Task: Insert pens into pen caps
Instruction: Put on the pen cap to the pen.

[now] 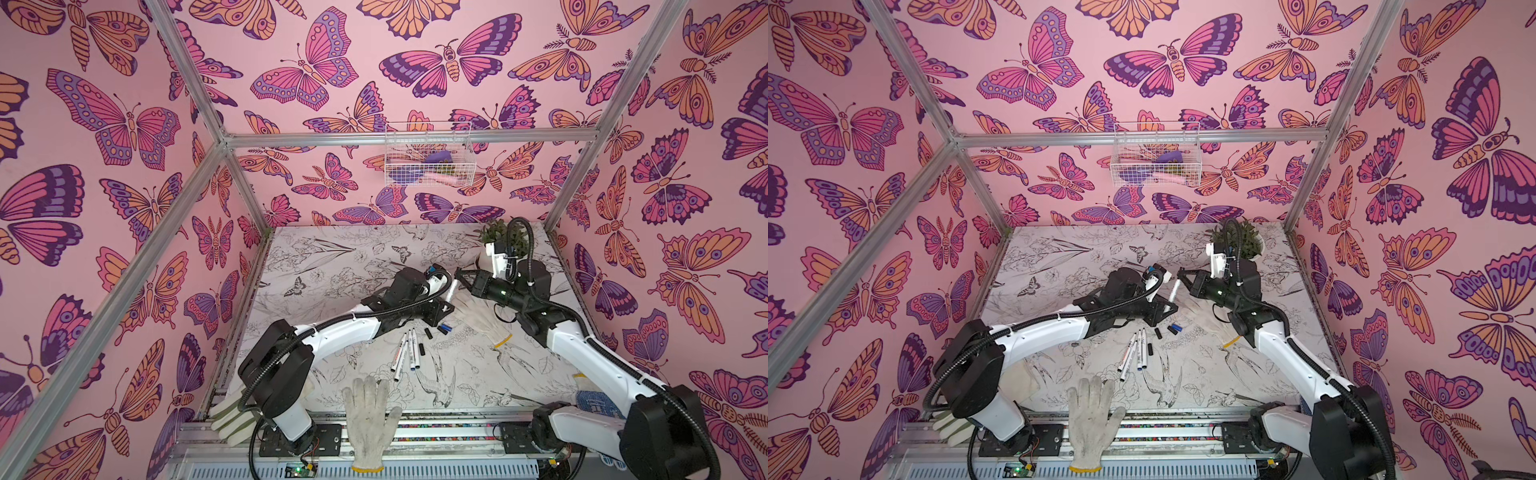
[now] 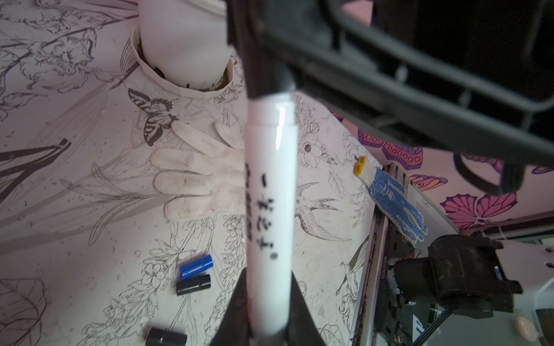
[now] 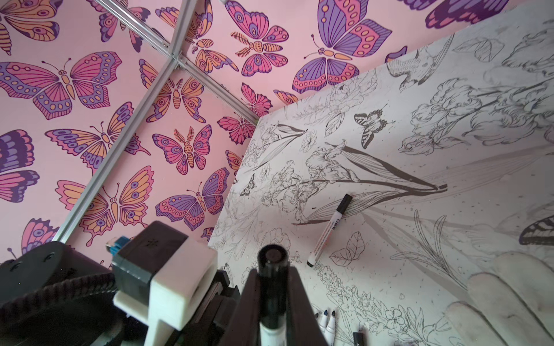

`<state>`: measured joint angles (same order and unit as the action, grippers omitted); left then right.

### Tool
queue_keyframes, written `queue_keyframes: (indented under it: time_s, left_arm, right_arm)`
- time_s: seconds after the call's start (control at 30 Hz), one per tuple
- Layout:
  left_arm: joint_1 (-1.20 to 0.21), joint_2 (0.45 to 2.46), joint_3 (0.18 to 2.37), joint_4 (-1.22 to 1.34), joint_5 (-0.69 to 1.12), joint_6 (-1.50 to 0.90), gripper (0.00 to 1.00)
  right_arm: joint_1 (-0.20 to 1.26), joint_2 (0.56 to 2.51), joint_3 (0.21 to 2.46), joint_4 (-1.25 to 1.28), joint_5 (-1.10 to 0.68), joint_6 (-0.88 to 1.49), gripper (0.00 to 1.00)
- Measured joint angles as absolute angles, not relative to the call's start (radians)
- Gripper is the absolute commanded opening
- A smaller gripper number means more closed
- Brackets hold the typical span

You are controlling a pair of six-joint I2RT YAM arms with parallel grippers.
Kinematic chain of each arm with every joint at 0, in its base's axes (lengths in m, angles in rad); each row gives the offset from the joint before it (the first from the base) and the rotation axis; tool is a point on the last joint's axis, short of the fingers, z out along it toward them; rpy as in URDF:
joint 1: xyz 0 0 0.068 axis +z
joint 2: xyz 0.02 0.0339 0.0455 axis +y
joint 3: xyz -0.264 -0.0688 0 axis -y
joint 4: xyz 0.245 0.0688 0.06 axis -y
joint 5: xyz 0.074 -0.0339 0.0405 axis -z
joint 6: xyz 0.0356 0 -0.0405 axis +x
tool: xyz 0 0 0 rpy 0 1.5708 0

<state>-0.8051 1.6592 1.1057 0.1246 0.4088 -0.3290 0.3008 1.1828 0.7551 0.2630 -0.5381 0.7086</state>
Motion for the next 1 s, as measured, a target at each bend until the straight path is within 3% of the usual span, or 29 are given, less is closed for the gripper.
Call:
queue_keyframes:
  time_s: [0.4, 1.0]
  left_arm:
    - [-0.805, 1.722, 1.187, 0.194, 0.44, -0.421, 0.0]
    - [-0.83, 1.734, 1.215, 0.183, 0.403, -0.447, 0.0]
  right_arm:
    - [0.283, 1.172, 0.749, 0.356, -0.479, 0.725, 0.0]
    - [0.275, 1.133, 0.742, 0.302, -0.478, 0.626, 0.0]
